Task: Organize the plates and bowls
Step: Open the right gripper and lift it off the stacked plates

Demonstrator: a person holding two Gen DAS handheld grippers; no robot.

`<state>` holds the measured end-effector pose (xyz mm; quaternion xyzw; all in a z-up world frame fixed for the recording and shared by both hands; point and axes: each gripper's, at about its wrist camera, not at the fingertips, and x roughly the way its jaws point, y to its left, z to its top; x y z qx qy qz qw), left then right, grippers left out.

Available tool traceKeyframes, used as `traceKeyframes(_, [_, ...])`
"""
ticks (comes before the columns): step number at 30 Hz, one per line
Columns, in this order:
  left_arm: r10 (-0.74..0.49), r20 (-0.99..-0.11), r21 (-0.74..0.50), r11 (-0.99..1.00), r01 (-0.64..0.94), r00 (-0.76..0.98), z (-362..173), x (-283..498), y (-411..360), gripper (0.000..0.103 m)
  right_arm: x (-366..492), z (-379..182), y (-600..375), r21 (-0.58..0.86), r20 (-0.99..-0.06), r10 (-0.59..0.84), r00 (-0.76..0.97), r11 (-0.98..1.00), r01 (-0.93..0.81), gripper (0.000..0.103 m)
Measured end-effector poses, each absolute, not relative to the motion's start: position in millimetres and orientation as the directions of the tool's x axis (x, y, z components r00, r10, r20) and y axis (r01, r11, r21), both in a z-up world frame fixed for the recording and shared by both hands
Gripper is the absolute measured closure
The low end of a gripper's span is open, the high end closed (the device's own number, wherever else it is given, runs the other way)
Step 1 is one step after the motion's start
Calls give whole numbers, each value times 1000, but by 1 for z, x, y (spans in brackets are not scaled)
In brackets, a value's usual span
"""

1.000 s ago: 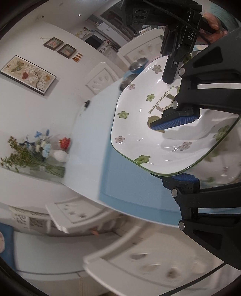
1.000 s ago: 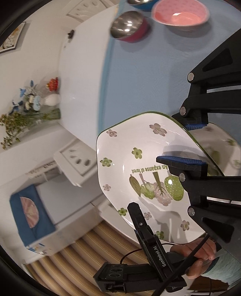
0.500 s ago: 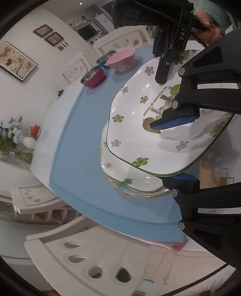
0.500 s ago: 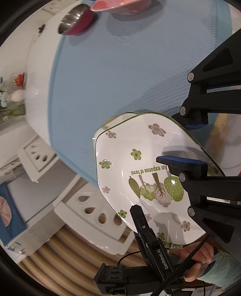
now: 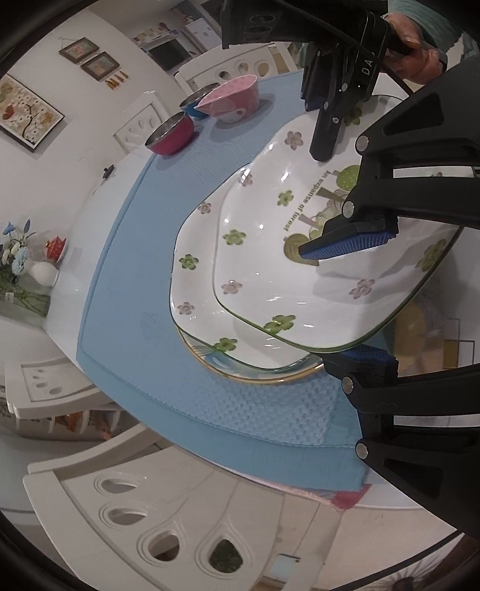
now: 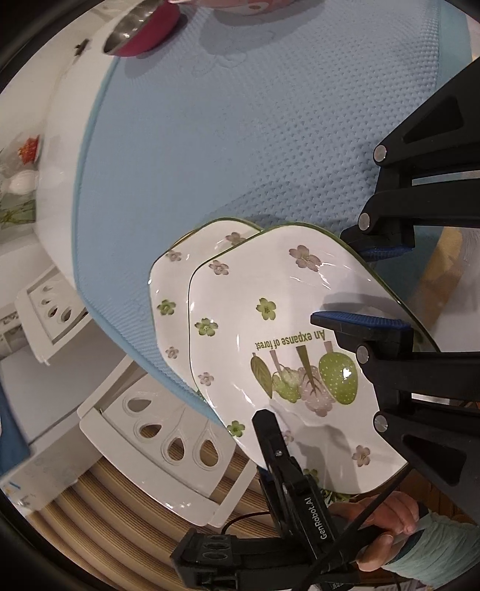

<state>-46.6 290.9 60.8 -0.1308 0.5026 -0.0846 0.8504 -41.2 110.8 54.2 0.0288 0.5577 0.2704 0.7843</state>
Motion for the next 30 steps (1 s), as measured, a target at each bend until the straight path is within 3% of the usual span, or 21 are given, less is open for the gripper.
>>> traceKeyframes(13, [-286,-837,-320,947,7,467,60,-32,300,65,-38,57,116,333,-862,450,233,850,-409,80])
traceKeyframes(21, [-213,-848,-278,958,-66,486,67,-27,333,63,-57,82,136,263,-861,448,241,797,-544,80])
traceKeyframes(30, [-262,-851,-287,958,13,455,63,-10,315,63,-6,79,115,283,-862,408,299,879,-383,80])
